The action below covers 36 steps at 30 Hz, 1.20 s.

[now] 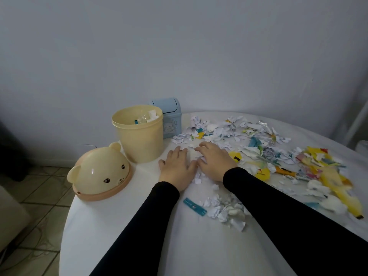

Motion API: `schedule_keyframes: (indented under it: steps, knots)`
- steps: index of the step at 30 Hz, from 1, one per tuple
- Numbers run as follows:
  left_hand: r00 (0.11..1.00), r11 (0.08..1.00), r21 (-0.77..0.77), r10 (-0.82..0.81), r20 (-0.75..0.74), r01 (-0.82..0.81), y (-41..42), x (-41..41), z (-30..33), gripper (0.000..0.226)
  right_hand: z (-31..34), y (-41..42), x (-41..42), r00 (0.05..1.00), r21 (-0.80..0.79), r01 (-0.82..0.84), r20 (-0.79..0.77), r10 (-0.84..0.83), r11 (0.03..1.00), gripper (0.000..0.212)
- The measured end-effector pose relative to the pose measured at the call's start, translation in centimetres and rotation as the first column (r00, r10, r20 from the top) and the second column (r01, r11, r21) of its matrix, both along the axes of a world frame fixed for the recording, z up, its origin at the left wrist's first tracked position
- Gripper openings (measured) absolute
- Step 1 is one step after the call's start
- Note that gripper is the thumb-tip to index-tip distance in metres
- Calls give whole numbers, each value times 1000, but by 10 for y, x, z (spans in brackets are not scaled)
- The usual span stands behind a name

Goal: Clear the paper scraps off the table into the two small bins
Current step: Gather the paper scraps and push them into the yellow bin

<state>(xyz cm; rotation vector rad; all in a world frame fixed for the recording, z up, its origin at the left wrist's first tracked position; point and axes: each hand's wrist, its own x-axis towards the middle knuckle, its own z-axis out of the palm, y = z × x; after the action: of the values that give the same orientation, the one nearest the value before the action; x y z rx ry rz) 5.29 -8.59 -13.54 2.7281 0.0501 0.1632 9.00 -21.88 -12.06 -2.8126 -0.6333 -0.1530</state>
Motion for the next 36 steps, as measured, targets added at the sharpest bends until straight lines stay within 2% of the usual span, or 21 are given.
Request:
schedule_keyframes:
  steps: [5,10,14,17,21,26,31,36]
  knots:
    - [999,1000,-21,-8,-33,7,10,17,2,50,11,18,18,998,27,-31,-52,32,999,46]
    - [994,992,-74,-100,34,103,13,24,6,37,12,26,28,980,-24,-8,-200,3,1000,39]
    - [981,979,-80,-181,76,187,10,20,8,33,8,20,24,985,62,41,-172,-30,997,30]
    - [981,978,-79,-191,25,192,9,14,9,35,2,8,14,986,108,64,-163,-46,992,31]
    - [979,962,-182,-199,53,205,3,2,6,35,7,-13,-12,990,93,77,-126,-65,993,36]
    - [963,958,-131,-238,126,254,-11,-27,9,28,15,-37,-48,995,63,33,-94,-27,997,32]
    - [951,947,-144,-263,165,287,-22,-58,7,24,15,-51,-80,996,36,38,-83,-35,999,24]
    - [940,944,-136,-269,208,300,-30,-88,6,26,9,-56,-120,993,33,79,85,-81,996,26]
